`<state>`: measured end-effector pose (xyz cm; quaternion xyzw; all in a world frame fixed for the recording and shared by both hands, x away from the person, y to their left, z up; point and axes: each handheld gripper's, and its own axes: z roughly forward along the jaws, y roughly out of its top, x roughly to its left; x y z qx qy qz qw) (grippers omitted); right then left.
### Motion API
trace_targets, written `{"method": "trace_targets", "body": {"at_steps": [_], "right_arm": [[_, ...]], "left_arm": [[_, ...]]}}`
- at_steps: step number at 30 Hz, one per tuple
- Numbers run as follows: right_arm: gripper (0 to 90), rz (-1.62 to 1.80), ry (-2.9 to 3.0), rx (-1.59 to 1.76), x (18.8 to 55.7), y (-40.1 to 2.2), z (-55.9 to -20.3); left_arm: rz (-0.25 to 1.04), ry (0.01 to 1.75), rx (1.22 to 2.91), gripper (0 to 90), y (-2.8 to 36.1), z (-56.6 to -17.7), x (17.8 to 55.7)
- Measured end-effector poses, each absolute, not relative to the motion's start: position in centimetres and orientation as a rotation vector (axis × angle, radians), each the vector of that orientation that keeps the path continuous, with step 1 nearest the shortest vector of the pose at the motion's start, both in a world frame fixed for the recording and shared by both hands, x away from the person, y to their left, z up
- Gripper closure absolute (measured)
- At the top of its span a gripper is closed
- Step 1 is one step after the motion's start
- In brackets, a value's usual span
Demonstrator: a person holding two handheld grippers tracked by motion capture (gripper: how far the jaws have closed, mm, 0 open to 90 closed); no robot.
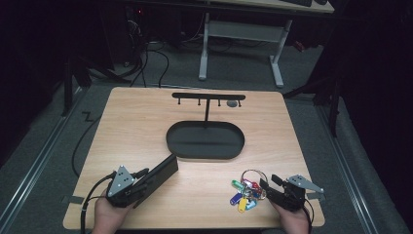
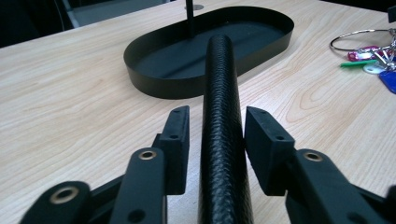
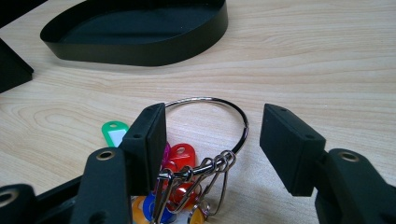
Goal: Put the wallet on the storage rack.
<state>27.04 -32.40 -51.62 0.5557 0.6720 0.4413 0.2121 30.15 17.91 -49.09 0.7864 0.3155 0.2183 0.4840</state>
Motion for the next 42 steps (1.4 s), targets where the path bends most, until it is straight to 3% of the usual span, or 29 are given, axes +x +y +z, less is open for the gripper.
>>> {"method": "trace_targets", "body": {"at_steps": [26, 29, 42], "right_arm": [[41.4, 1.235, 1.873, 1.541, 27.1, -32.5, -51.7], [41.3, 1.239, 1.867, 1.544, 27.1, -32.5, -51.6], [41.3, 1.271, 1.867, 1.528, 27.0, -32.9, -51.4]], "left_arm": [[0.507, 0.721, 2.113, 39.4, 17.8, -48.0, 30.3], [0.533, 0.726, 2.136, 39.3, 17.9, -48.0, 30.2], [0.374, 0.778, 2.230, 41.7, 17.9, -46.0, 30.6]]}}
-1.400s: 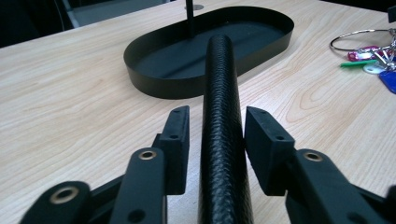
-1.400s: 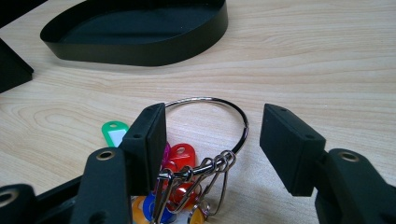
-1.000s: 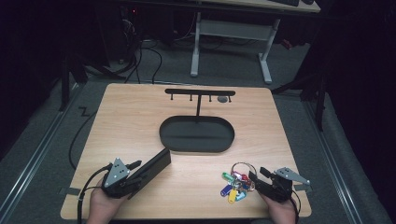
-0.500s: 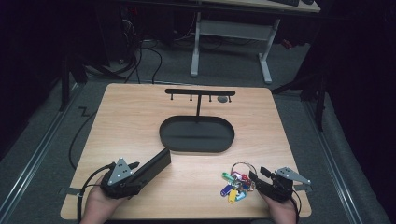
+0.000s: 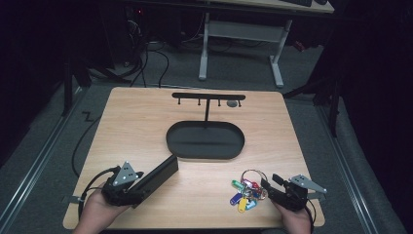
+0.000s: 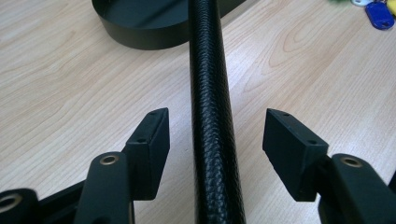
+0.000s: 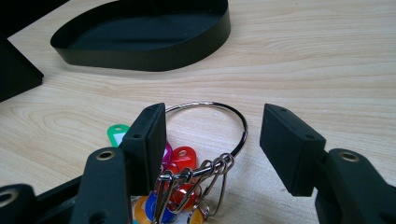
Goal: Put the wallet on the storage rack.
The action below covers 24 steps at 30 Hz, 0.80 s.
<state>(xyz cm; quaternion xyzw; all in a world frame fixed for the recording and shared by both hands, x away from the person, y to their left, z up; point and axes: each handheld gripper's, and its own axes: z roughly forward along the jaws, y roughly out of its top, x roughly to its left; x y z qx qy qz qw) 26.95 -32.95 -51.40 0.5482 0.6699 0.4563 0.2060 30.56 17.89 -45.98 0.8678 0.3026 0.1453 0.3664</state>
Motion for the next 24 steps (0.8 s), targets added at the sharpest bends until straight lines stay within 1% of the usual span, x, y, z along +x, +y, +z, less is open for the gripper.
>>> {"method": "trace_targets", "body": {"at_steps": [3, 6, 9, 10, 13, 16, 24], "right_arm": [[41.4, 1.277, 1.868, 1.526, 27.0, -32.9, -51.4], [41.4, 1.284, 1.870, 1.524, 27.0, -32.9, -51.4], [41.4, 1.286, 1.873, 1.525, 27.0, -32.8, -51.4], [41.4, 1.286, 1.873, 1.525, 27.0, -32.8, -51.4], [41.4, 1.285, 1.877, 1.525, 27.1, -32.8, -51.4], [41.4, 1.284, 1.881, 1.520, 27.1, -32.8, -51.4], [41.4, 1.289, 1.884, 1.520, 27.1, -32.8, -51.4]], "left_arm": [[0.373, 0.784, 2.255, 42.7, 17.9, -45.9, 30.7], [0.346, 0.782, 2.301, 43.0, 17.8, -45.9, 30.9], [0.323, 0.784, 2.347, 46.9, 17.6, -46.0, 31.1], [0.321, 0.786, 2.358, 46.9, 17.5, -45.9, 31.1], [0.323, 0.781, 2.391, 53.3, 17.3, -45.8, 31.2], [0.326, 0.776, 2.413, 54.6, 17.1, -45.5, 31.4], [0.296, 0.815, 2.455, 62.9, 16.7, -44.7, 32.1]]}}
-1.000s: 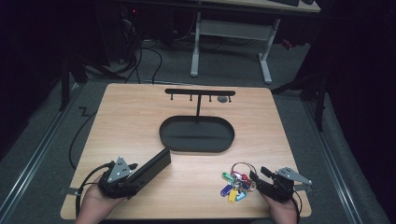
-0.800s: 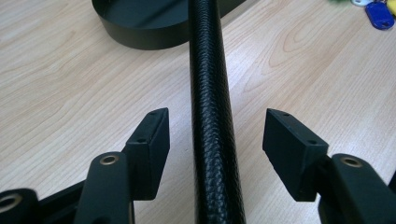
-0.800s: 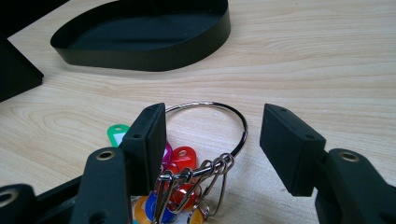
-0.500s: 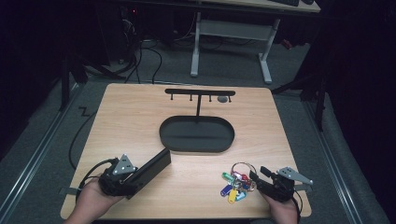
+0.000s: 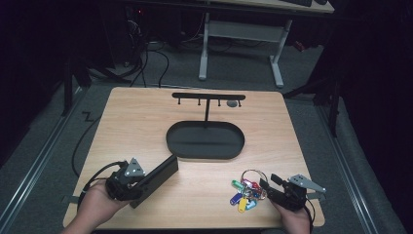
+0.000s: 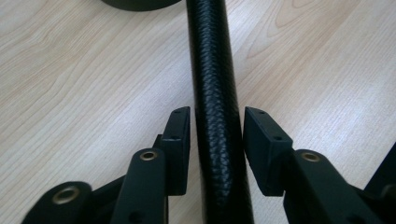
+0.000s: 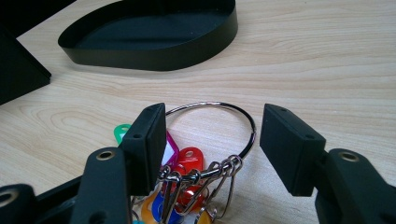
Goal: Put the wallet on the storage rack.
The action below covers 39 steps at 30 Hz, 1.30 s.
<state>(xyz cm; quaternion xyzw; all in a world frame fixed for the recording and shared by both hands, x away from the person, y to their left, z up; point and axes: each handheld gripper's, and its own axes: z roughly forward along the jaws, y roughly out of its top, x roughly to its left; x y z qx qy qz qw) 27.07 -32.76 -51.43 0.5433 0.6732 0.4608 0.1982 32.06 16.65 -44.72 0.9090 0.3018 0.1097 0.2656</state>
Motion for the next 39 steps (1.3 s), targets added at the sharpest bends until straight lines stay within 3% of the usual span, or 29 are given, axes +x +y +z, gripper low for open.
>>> {"method": "trace_targets", "body": {"at_steps": [8, 29, 39], "right_arm": [[41.4, 1.297, 1.888, 1.523, 27.2, -32.8, -51.5], [41.4, 1.304, 1.881, 1.536, 27.1, -32.9, -51.6], [41.4, 1.310, 1.879, 1.541, 27.2, -33.0, -51.6]], "left_arm": [[0.289, 0.811, 2.553, 71.4, 15.7, -44.1, 32.4], [0.300, 0.712, 2.618, 74.4, 15.1, -43.8, 32.4], [0.352, 0.564, 2.650, 74.6, 13.2, -42.3, 32.0]]}}
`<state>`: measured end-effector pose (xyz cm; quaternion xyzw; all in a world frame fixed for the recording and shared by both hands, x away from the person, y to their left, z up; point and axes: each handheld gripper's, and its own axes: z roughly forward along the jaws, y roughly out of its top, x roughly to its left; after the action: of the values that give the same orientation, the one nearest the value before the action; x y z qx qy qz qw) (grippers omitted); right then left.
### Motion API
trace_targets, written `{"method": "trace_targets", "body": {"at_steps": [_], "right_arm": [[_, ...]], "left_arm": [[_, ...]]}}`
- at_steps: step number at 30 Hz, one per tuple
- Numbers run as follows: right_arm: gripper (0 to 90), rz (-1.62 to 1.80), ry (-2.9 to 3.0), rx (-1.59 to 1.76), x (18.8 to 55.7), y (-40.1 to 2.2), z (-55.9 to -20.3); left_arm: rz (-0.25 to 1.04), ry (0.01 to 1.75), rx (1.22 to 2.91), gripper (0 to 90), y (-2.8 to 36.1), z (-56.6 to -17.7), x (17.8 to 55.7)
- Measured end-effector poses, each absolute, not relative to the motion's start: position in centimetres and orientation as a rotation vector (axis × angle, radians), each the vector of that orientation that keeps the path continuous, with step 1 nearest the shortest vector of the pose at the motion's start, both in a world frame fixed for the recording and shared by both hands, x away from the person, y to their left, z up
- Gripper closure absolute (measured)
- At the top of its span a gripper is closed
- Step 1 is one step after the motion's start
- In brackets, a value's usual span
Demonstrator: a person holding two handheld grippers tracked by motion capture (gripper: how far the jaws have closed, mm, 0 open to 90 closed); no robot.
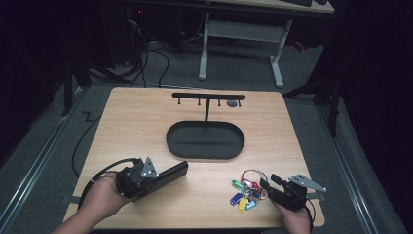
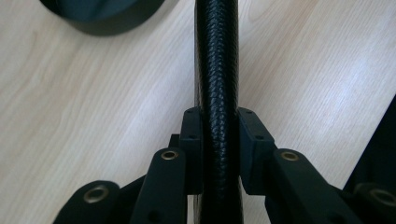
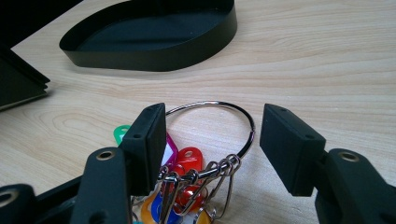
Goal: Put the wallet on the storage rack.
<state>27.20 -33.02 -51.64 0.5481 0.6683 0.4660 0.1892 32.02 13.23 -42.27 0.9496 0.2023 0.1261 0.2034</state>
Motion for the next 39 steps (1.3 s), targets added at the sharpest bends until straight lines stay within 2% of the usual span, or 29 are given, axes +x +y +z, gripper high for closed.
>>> {"method": "trace_targets", "body": {"at_steps": [10, 22, 39], "right_arm": [[41.8, 1.320, 1.863, 1.554, 27.2, -33.1, -51.7], [42.5, 1.312, 1.850, 1.559, 26.7, -33.4, -51.7], [43.3, 1.314, 1.828, 1.554, 25.5, -34.5, -51.5]], "left_arm": [[0.367, 0.449, 2.620, 74.5, 10.8, -41.0, 33.0], [0.477, 0.386, 2.600, 74.6, 8.7, -40.0, 34.9], [0.546, 0.267, 2.612, 74.7, 6.2, -39.0, 37.2]]}}
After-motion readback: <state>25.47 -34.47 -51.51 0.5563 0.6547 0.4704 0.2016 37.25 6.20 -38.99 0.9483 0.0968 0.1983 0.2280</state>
